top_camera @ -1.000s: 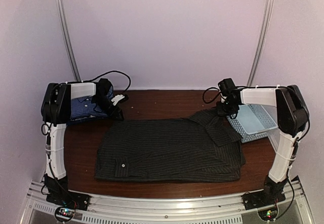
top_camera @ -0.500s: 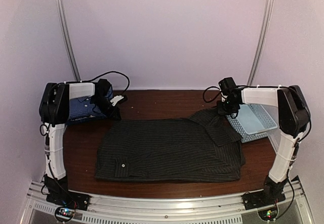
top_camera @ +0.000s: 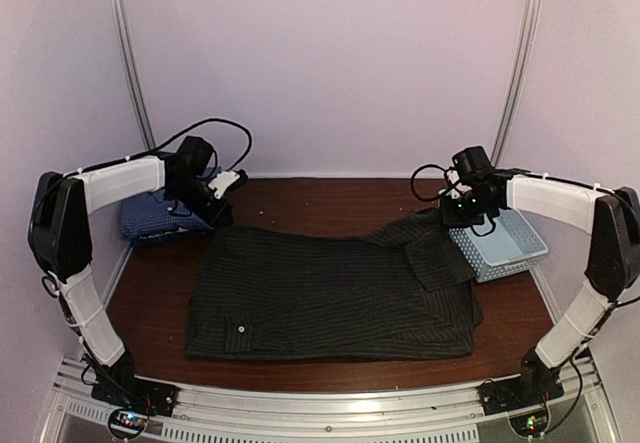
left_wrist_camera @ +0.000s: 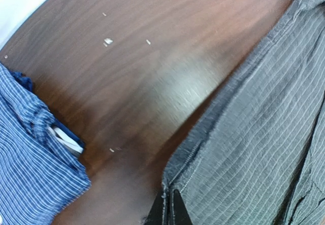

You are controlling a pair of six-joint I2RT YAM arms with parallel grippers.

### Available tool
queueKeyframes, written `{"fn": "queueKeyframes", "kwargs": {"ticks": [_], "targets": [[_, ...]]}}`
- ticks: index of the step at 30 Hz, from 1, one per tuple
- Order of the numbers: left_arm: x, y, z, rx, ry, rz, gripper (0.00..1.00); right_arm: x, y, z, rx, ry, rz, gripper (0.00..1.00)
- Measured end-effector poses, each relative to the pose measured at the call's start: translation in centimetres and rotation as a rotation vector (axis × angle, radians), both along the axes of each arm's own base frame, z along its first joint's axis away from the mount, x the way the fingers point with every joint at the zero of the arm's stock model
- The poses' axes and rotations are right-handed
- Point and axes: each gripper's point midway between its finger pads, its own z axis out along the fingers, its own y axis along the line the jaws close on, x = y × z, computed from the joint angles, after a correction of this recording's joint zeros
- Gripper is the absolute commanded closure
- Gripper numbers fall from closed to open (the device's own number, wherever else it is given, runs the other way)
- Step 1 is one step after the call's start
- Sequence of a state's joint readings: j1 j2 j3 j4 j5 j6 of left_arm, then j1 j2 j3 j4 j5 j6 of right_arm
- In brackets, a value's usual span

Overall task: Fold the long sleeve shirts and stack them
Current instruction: Pick up the 1/3-folded shirt from the center of the board, then fold the 1/3-folded shirt at the center of the board.

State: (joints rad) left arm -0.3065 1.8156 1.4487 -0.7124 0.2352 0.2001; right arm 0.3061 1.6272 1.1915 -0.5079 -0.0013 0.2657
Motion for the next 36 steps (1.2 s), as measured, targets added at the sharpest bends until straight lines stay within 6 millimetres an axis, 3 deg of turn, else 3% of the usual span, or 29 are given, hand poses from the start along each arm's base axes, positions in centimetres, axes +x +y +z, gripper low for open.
{"fn": "queueKeyframes", "kwargs": {"ticks": [4, 9, 19, 26, 36], "targets": [[-2.3, -0.3, -1.4, 0.071, 0.011, 0.014, 1.00, -2.3, 1.0, 2.5, 0.070, -0.025, 0.053, 1.00], [-4.5, 1.6, -2.6, 0.146, 0.025, 0.069, 1.00, -5.5, 2.2, 4.8, 0.145, -0.043, 0.115, 1.00], [-7.3, 1.8, -1.5, 0.179, -0.047, 0.087, 1.00, -11.5, 2.7, 2.9, 0.191, 0.074, 0.155, 1.00], [-9.3, 1.5, -1.9, 0.204, -0.059, 0.069, 1.00, -13.2, 2.7, 4.3, 0.232, 0.065, 0.168, 1.00], [-10.2, 1.6, -2.4, 0.232, -0.077, 0.056, 1.00, -15.1, 2.9, 4.8, 0.261, 0.116, 0.185, 1.00]]}}
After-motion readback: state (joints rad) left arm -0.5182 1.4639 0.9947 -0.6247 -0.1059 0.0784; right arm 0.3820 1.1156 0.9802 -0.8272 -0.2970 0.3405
